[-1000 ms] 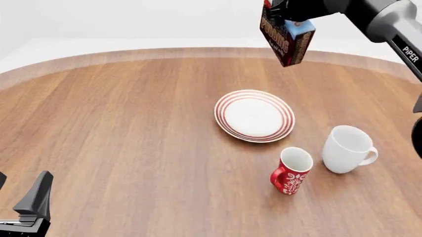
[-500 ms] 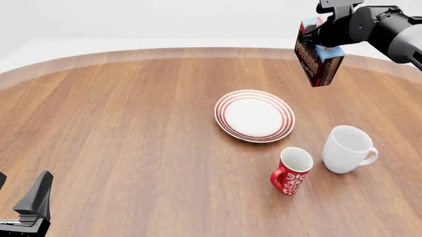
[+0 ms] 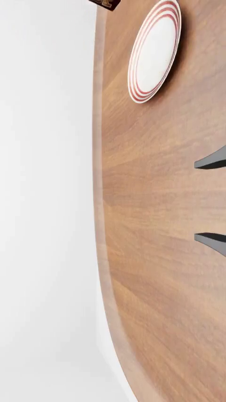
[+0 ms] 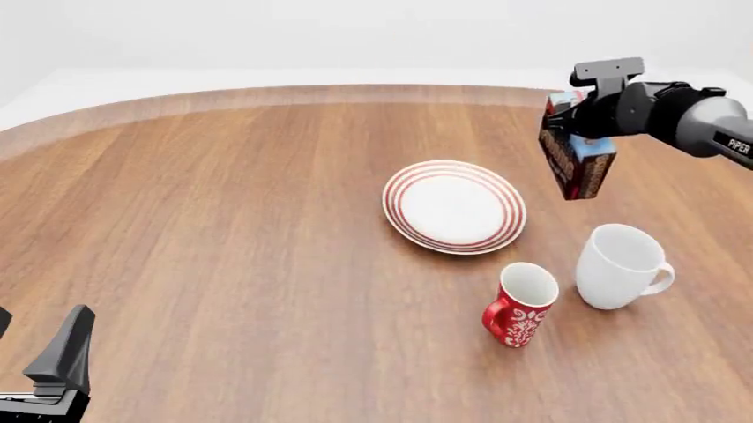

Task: Put the chocolate pudding to the right of the plate.

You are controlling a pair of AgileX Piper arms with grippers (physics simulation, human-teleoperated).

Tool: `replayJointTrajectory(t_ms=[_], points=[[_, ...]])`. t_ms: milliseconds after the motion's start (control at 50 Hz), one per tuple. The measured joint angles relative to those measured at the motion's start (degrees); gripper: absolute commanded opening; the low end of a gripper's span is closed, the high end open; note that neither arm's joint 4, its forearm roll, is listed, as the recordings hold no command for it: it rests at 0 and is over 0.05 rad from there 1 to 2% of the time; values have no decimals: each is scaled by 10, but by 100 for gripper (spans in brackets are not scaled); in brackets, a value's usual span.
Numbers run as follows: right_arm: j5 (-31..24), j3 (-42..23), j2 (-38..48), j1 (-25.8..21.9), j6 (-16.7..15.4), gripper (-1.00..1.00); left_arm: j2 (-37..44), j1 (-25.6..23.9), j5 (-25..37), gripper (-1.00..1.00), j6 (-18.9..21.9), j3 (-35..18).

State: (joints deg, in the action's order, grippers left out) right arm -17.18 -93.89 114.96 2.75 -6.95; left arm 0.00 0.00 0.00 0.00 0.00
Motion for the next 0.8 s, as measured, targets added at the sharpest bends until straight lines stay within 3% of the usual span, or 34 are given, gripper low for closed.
replayJointTrajectory(t_ms=[660, 680, 800], points=[[70, 74, 33, 43, -6, -100, 0, 0, 0, 100, 0, 0], [71, 74, 33, 44, -6, 100, 0, 0, 0, 100, 0, 0], [70, 75, 31, 43, 1, 100, 0, 0, 0, 100, 0, 0]])
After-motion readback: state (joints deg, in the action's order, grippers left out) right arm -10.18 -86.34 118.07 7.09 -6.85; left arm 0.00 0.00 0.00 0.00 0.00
